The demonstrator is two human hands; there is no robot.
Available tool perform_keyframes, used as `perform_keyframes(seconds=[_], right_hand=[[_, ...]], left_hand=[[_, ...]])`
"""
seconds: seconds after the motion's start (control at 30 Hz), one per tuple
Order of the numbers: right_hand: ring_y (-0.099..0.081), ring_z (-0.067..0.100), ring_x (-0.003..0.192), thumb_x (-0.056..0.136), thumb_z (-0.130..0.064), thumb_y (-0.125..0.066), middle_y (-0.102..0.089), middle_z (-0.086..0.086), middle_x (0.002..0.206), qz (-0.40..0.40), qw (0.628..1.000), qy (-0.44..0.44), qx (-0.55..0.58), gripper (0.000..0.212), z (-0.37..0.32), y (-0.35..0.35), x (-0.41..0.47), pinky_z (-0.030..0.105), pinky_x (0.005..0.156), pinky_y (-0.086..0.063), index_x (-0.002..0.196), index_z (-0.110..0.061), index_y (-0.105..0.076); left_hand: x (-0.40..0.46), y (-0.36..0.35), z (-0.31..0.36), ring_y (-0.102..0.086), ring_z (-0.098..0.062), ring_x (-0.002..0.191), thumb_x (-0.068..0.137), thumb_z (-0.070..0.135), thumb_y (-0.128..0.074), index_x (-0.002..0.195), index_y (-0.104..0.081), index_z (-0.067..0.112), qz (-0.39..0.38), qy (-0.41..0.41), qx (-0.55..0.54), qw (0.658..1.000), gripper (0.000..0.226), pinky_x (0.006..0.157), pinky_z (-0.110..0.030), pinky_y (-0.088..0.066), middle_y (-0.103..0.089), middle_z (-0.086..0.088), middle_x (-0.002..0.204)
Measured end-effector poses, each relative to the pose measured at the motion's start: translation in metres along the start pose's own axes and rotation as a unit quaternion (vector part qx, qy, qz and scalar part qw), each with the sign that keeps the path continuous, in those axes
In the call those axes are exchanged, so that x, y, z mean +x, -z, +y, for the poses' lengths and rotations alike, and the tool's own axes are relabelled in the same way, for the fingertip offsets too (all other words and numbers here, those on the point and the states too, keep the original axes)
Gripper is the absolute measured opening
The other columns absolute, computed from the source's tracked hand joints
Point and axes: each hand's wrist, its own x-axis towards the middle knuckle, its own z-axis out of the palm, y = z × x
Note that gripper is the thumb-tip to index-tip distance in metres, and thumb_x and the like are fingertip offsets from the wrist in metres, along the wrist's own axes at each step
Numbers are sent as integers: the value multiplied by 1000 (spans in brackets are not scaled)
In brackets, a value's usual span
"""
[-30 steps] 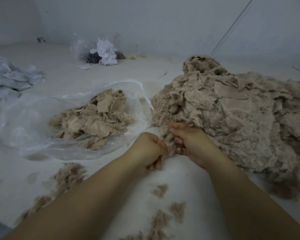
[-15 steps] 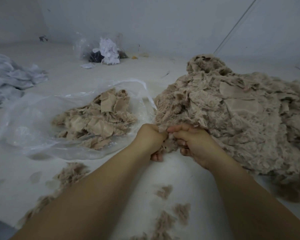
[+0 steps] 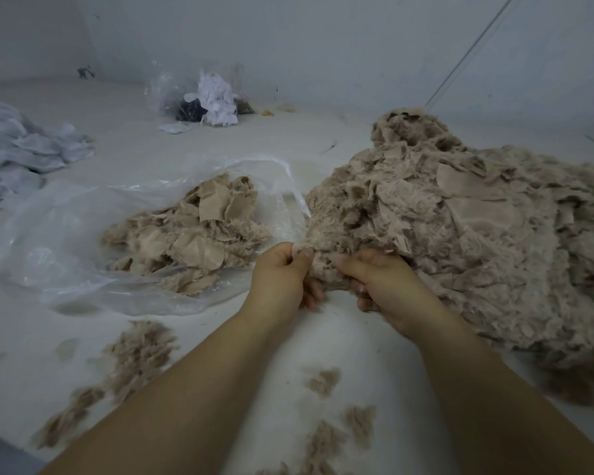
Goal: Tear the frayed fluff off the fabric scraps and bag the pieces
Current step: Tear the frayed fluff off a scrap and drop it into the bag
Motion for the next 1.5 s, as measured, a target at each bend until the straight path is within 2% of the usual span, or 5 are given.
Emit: perform_keyframes(seconds=[0.47,0.63,0.87,1.2,1.5], right_hand=[[-32,8,45,86,-11,-71,-37,-4,53,-35,995,72,62,41,5,3,-1,22,40,-31,59,-29,-45],[-39,4,47,93,-17,-62,-45,-7,57,-90,991,96,34,22,3,3,-3,22,47,-39,103,-34,-71],[-48,8,46,101,-15,-51,-49,0,49,-69,997,19,-21,30,-3,-3,-6,22,52,-54,73,-13,-61],[-48,5,37,100,-5,-48,-52,1,42,-44,998,-17,-29,21,-8,-7,-6,27,57,-60,80,1,-55],[-49,4,36,95,1,-49,-54,0,42,-13,998,-6,-54,19,-7,-8,-5,27,52,-58,97,-6,-67]], left_hand=[[2,-5,-4,-57,-13,45,91,-4,-56,74,-64,16,-36,-27,116,992,28,45,-27,-52,-61,4,51],[2,-8,-5,-59,-22,55,89,2,-57,79,-59,-4,-59,-51,204,976,12,61,-51,-55,-61,-20,64],[-3,-6,-2,-58,-16,51,98,11,-59,76,-67,1,-6,-24,59,998,25,46,-28,-53,-62,-8,59],[-9,1,10,-40,-12,41,98,-1,-51,62,-57,8,85,-201,17,976,38,42,-22,-34,-47,0,45],[-9,8,11,-29,-16,48,100,10,-53,67,-46,-8,98,-196,-26,975,38,50,-25,-25,-37,-6,54]])
